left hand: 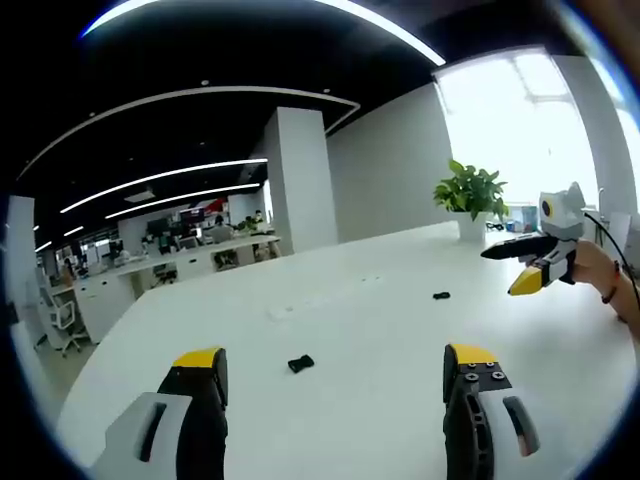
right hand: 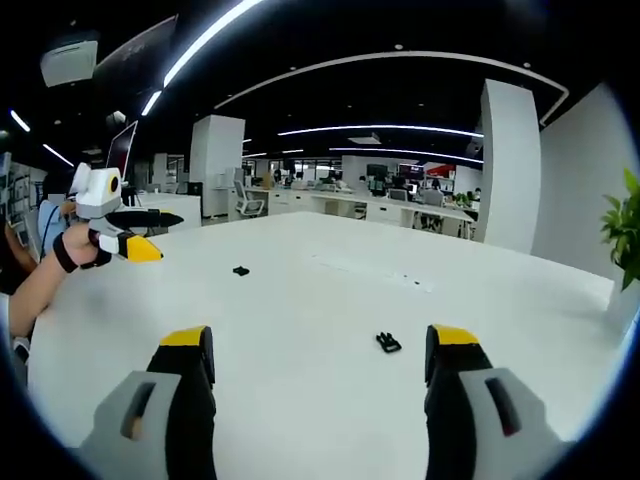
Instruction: Snap the two parts of the plastic buckle together until the buckle closes and remains connected.
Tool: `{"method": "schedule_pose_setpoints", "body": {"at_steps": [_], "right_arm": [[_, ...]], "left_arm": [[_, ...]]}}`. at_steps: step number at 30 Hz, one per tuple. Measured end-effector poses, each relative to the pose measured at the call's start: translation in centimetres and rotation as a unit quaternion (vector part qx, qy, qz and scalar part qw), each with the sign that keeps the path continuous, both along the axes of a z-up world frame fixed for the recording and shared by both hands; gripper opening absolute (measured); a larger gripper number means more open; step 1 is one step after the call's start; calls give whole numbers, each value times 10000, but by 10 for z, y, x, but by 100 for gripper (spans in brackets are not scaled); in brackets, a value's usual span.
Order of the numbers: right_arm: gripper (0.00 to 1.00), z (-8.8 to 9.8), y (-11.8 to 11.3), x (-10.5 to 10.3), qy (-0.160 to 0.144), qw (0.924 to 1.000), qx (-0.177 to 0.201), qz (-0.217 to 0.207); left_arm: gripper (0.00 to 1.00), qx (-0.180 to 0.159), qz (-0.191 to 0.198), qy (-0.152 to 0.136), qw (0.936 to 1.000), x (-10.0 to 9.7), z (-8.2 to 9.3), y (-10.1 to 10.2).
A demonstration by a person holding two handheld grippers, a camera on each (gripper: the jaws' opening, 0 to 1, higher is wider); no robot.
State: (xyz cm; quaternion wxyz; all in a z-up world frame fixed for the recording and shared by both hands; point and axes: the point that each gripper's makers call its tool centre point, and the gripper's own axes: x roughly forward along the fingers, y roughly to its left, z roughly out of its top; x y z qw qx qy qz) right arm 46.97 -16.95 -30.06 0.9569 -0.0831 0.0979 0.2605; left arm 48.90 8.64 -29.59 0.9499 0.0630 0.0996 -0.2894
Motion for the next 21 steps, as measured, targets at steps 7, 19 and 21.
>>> {"method": "schedule_pose_setpoints", "body": {"at_steps": [7, 19, 21], "right_arm": [[87, 0, 1, -2, -2, 10000, 5, 19], [87, -2, 2, -4, 14, 10000, -22, 2], [87, -2, 2, -4, 19, 10000, -36, 11]], "left_arm": [[90, 8, 5, 2, 10000, 0, 0, 0], [90, 18, 0, -3, 10000, 0, 0, 0], [90, 8, 11, 5, 10000, 0, -1, 0]]}}
